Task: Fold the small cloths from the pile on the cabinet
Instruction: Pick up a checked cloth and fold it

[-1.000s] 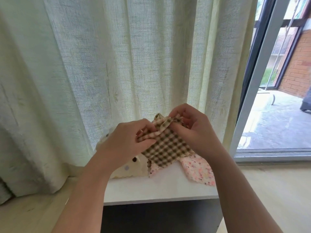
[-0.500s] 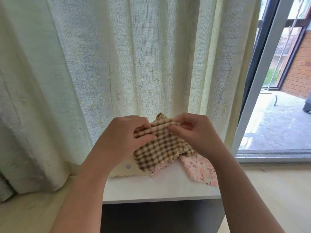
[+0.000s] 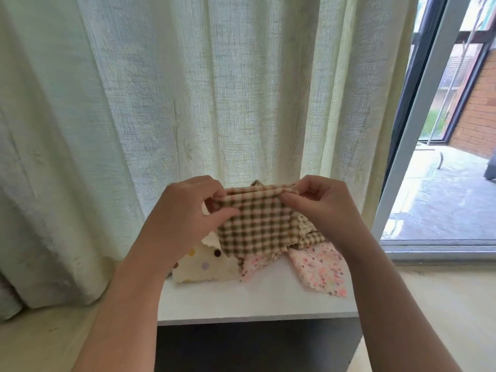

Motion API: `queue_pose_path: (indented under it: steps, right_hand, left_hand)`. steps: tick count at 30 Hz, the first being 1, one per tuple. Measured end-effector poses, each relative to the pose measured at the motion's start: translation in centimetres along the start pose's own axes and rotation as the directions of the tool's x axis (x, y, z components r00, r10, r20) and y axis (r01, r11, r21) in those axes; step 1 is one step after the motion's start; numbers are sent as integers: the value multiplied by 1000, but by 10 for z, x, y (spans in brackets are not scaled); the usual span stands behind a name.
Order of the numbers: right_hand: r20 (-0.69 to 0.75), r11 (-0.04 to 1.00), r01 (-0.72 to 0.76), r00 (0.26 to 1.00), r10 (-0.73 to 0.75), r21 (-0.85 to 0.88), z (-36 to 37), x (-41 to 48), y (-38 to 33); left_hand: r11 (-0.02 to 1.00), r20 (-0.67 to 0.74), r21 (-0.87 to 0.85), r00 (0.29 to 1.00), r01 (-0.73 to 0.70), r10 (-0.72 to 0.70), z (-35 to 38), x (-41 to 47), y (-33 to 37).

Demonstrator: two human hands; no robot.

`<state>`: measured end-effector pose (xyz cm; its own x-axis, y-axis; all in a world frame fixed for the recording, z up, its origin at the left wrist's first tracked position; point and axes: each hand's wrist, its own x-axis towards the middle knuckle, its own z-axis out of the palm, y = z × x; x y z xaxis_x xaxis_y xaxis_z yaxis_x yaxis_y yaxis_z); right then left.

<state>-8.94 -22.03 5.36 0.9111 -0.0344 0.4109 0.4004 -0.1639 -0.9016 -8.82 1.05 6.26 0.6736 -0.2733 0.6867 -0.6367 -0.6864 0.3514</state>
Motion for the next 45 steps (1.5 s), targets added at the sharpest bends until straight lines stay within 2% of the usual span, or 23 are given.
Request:
queue_pose_path:
  steps: [2, 5, 7, 9, 12, 15, 18, 20, 21, 23, 24, 25, 27, 29, 30, 32, 34, 35, 36, 38, 40, 42, 45]
  right_hand:
    - [-37, 1000, 0, 999, 0, 7, 1, 0, -2]
    - [-94, 1000, 1, 996, -4, -28, 6, 0, -2]
    - [-119, 999, 0, 993, -6, -52, 9, 0, -2]
    - [-135, 999, 14, 991, -21, -47, 11, -1, -3]
    - [-128, 999, 45, 991, -46, -17, 11, -2, -4]
    - [-146, 999, 48, 988, -47, 3, 13, 1, 0]
    - [-227, 996, 58, 973, -43, 63, 17, 4, 8]
    - [-199, 963, -93, 969, 146, 252, 20, 5, 11]
    - [-98, 892, -228, 953, 286, 390, 21, 5, 11]
    - [135, 704, -451, 879, 457, 549, 24, 5, 13]
    - [168, 667, -480, 862, 477, 570, 26, 5, 16]
    - [134, 674, -467, 864, 485, 573, 29, 6, 20]
    - [-56, 783, -380, 884, 464, 492, 38, 6, 26]
    - [-294, 921, -271, 889, 351, 281, 47, 5, 30]
    - [-395, 967, -195, 886, 244, 161, 50, 3, 31]
    - [-483, 999, -42, 875, 26, -23, 52, -2, 29]
    - [-453, 993, 42, 887, -90, -115, 53, -7, 23]
    - [-425, 991, 54, 899, -101, -120, 52, -9, 19]
    - [-394, 996, 43, 916, -71, -81, 52, -12, 15]
    - [-269, 990, -89, 956, 117, 112, 49, -18, 5]
    - [-99, 936, -258, 953, 288, 240, 43, -28, -2]
    - [-10, 899, -336, 936, 353, 282, 38, -38, -3]
    - [96, 779, -414, 902, 421, 470, 32, -51, 0]
  left_hand:
    - [1000, 11, -14, 1000, 23, -23, 0, -1, -1]
    - [993, 163, 50, 980, 104, -111, 2, -3, 2]
    - [991, 208, 67, 970, 116, -128, 6, -3, 4]
    - [988, 190, 4, 970, 156, -154, 8, -2, 5]
    - [940, 197, -192, 949, 283, -245, 10, 0, 3]
    - [774, 292, -442, 889, 453, -353, 17, 2, -1]
    - [535, 388, -555, 767, 637, -511, 26, 5, -1]
    - [444, 399, -576, 710, 686, -580, 36, 6, 0]
    - [435, 360, -582, 697, 687, -620, 42, 6, 2]
    - [549, 184, -515, 710, 659, -679, 51, 7, 7]
    - [632, 83, -451, 735, 630, -673, 55, 6, 10]
    - [705, -8, -401, 768, 585, -641, 57, 4, 14]
    - [818, -138, -288, 824, 497, -549, 62, -1, 22]
    - [880, -211, -161, 855, 447, -473, 67, -5, 26]
    - [881, -200, -156, 860, 446, -470, 68, -5, 26]
    - [783, -32, -363, 833, 505, -553, 64, -4, 26]
    - [532, 267, -584, 764, 613, -587, 53, 0, 30]
    - [452, 347, -614, 736, 647, -582, 49, -1, 31]
    - [421, 352, -634, 727, 649, -590, 47, -3, 31]
    - [423, 238, -682, 728, 597, -643, 44, -7, 32]
    - [447, 134, -716, 733, 537, -666, 38, -14, 34]
    - [464, 104, -715, 736, 523, -669, 30, -19, 35]
    - [455, 144, -704, 738, 545, -660, 23, -29, 37]
